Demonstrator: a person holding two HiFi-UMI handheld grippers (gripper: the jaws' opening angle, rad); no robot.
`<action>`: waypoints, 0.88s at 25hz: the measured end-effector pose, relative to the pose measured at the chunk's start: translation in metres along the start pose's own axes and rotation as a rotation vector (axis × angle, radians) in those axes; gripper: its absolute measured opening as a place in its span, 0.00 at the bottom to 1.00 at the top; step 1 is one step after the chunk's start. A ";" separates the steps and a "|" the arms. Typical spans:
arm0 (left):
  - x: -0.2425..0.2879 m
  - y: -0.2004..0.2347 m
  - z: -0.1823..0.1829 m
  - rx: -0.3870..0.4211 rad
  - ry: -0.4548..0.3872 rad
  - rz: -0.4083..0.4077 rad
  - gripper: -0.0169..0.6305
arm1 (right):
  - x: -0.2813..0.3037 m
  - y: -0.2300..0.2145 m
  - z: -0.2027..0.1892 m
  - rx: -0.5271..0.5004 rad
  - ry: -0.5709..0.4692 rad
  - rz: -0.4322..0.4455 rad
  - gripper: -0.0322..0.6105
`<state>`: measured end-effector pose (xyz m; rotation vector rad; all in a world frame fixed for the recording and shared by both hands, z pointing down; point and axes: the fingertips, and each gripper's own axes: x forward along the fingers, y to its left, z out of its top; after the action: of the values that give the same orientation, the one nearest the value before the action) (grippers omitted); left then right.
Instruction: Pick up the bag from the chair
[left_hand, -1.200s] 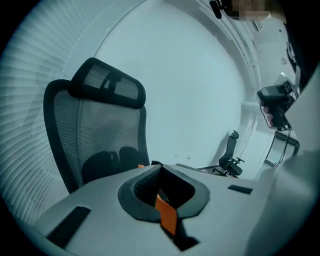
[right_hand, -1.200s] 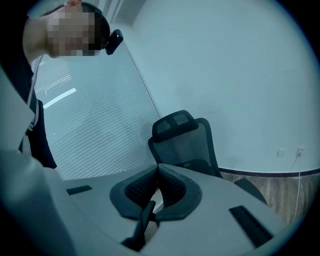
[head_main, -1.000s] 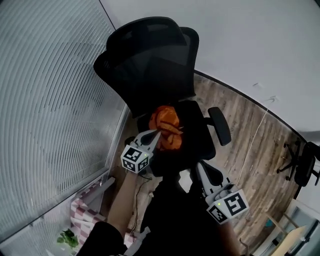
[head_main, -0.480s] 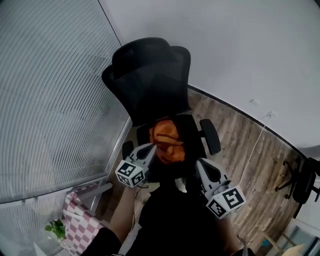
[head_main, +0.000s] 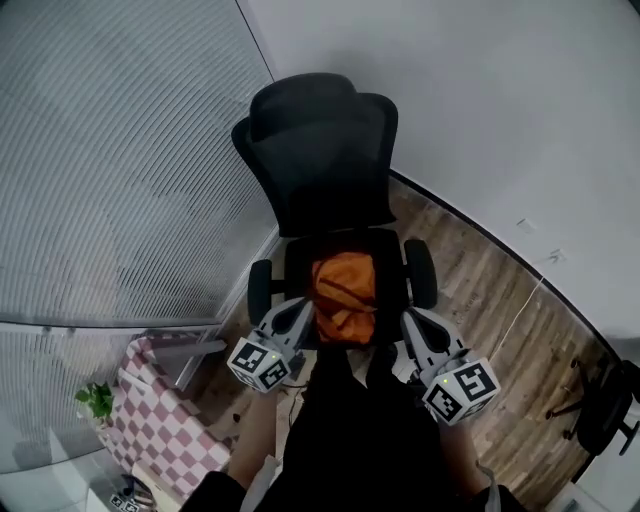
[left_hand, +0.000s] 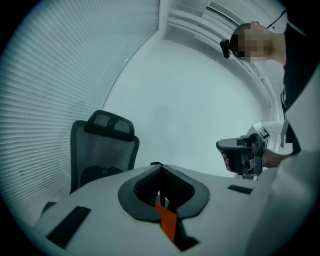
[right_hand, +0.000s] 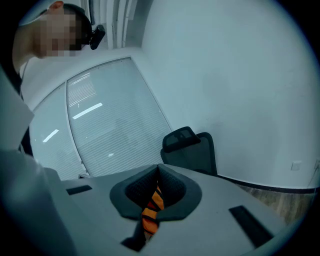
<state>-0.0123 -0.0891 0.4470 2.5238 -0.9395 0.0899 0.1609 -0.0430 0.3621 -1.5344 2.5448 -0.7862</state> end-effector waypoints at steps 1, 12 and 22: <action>-0.006 -0.007 -0.002 -0.010 -0.010 0.020 0.08 | -0.004 -0.003 -0.003 0.007 0.009 0.017 0.08; -0.084 -0.071 -0.011 -0.039 -0.069 0.087 0.08 | -0.031 0.015 -0.038 0.010 0.083 0.120 0.08; -0.181 -0.119 -0.024 -0.019 -0.106 0.055 0.08 | -0.062 0.099 -0.073 -0.020 0.079 0.131 0.08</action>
<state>-0.0729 0.1109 0.3850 2.5061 -1.0460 -0.0365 0.0893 0.0746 0.3673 -1.3507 2.6843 -0.8229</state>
